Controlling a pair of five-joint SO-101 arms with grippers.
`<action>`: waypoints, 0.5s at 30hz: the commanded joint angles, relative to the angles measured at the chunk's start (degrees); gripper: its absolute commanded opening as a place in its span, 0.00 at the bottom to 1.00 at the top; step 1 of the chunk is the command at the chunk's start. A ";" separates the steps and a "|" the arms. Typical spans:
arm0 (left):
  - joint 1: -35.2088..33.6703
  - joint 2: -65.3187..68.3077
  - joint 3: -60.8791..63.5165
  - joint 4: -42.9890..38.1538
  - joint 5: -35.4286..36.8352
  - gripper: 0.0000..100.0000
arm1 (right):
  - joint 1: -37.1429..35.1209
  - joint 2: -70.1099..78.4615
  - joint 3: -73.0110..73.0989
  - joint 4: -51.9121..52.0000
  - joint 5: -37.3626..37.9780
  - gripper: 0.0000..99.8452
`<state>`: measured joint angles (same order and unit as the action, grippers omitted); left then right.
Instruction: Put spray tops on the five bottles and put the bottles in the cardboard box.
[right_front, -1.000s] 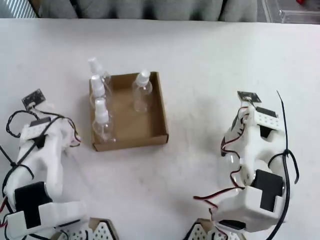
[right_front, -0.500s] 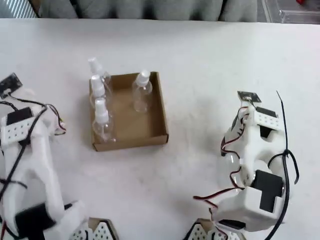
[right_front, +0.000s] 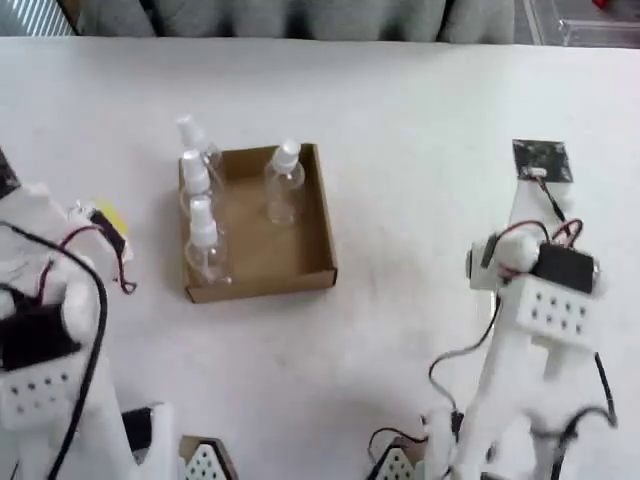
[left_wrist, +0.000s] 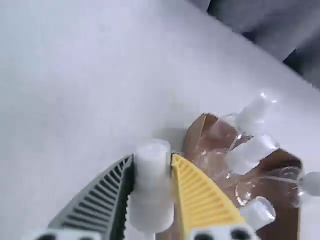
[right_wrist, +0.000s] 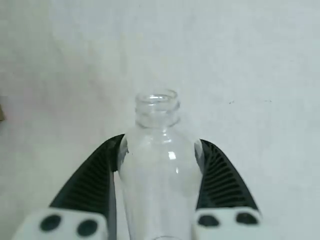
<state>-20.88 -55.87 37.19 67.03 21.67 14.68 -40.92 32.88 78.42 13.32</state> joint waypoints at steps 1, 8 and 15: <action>3.21 -9.19 -3.69 -0.09 -0.53 0.02 | 0.04 -12.79 -2.37 1.80 -7.56 0.02; 7.25 -10.95 -10.46 0.35 -0.44 0.02 | -11.74 -24.31 -2.46 -5.41 -14.95 0.02; 7.52 -5.76 -26.73 0.79 -0.53 0.02 | -28.44 -31.43 -2.20 -14.20 -25.32 0.02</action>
<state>-14.20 -65.45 20.84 67.91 21.76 -5.98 -69.05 32.88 68.31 -7.52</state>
